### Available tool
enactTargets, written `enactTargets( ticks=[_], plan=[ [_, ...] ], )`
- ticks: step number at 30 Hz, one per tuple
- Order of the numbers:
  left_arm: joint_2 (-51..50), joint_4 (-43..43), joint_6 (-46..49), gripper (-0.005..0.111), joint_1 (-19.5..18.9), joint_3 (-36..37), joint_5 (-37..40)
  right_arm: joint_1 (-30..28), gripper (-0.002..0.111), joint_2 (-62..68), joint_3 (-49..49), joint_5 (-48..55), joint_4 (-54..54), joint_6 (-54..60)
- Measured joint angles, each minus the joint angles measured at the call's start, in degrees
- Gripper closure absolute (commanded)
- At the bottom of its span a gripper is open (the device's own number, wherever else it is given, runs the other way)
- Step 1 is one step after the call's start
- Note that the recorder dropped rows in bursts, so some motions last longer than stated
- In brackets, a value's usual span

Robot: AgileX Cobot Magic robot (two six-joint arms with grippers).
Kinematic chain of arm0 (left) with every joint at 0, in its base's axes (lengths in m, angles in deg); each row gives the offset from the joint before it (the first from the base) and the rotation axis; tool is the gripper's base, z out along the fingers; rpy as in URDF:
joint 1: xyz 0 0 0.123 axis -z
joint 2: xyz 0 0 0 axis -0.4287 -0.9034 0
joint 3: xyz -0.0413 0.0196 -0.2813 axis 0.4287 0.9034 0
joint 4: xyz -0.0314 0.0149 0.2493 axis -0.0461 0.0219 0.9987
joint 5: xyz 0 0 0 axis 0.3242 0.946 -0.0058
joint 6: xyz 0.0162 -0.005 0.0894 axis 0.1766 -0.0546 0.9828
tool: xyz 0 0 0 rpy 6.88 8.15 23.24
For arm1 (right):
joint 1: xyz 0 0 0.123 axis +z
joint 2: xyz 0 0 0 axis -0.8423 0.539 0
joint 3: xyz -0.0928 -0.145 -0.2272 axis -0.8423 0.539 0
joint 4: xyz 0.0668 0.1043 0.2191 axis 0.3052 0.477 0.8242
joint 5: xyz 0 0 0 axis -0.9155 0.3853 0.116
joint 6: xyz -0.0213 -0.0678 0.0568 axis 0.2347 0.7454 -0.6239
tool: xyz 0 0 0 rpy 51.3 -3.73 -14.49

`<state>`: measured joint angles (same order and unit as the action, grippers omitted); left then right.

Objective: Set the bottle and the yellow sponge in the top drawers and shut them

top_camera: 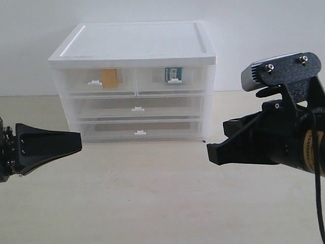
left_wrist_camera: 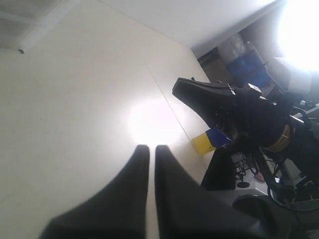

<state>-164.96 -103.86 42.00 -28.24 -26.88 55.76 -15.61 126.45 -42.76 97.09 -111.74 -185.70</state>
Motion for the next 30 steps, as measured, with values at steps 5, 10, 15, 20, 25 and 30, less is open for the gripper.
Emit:
enactTargets(
  ticks=[5,10,15,20,25,30],
  plan=[
    [0.0,0.0,0.0,0.103,0.0,0.0,0.0,0.0,0.108,0.0,0.1,-0.1,0.0,0.0],
    [0.6,-0.4,0.4,0.103,0.0,0.0,0.0,0.0,0.108,0.0,0.1,-0.1,0.0,0.0],
    [6.4,-1.6,3.4,0.103,0.0,0.0,-1.1,0.0,0.108,0.0,0.1,-0.1,0.0,0.0],
    [19.2,-1.8,10.5,0.103,0.0,-0.1,-14.5,0.0,0.108,0.0,0.1,-0.1,0.0,0.0],
    [32.7,-1.9,12.0,0.103,0.0,2.3,-30.5,0.0,0.108,0.0,0.1,-0.1,0.0,0.0],
    [44.8,-1.9,10.9,0.103,0.0,6.6,-43.4,0.0,0.108,0.0,0.1,-0.1,0.0,0.0]
  ],
)
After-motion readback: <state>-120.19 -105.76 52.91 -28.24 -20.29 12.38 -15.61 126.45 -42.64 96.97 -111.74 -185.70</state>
